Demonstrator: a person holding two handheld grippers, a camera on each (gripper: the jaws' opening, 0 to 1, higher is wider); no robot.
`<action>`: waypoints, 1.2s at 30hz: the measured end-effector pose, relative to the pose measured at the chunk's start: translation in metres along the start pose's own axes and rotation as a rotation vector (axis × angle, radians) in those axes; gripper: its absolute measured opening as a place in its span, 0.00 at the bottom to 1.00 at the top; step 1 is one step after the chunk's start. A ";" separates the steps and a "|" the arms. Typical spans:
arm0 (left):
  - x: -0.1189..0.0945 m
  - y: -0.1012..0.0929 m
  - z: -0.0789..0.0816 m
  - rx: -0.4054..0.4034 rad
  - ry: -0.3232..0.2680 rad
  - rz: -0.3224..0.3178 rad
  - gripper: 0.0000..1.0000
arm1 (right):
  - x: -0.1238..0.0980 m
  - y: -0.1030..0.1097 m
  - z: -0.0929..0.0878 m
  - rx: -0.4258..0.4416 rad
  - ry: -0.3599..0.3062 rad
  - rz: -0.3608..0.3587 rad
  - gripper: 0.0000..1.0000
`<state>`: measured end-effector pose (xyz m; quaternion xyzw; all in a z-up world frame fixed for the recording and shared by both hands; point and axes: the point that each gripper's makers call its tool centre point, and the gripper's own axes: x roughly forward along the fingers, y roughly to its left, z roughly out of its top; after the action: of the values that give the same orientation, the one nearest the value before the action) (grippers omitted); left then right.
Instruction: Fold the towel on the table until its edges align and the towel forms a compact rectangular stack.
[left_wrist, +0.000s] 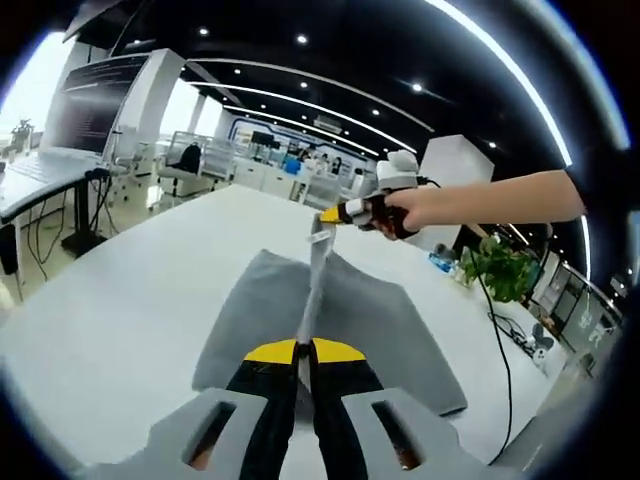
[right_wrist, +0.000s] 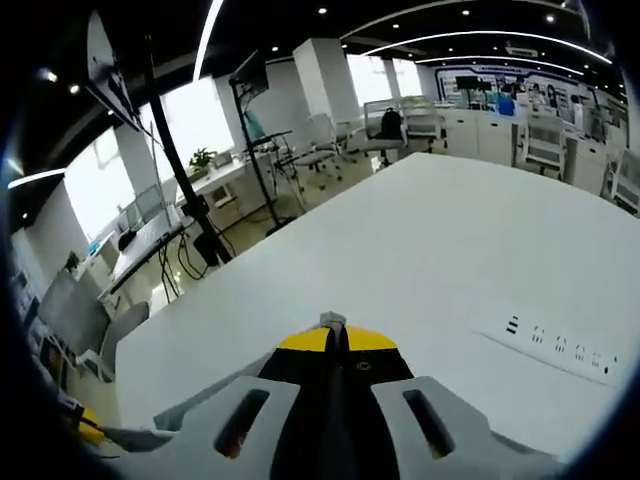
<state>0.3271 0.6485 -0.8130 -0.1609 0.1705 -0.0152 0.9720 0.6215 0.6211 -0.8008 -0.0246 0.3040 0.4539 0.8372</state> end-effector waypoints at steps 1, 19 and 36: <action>0.000 0.003 0.001 0.002 -0.012 0.012 0.04 | 0.002 0.001 0.000 0.002 -0.001 0.003 0.01; 0.002 0.040 -0.016 -0.189 -0.099 0.085 0.04 | 0.037 0.008 -0.011 0.136 0.003 0.013 0.02; 0.014 0.076 -0.051 -0.324 -0.099 0.154 0.04 | 0.079 0.016 -0.036 0.148 0.027 0.043 0.02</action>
<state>0.3212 0.7040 -0.8871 -0.3025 0.1343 0.0947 0.9389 0.6239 0.6780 -0.8684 0.0377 0.3483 0.4476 0.8228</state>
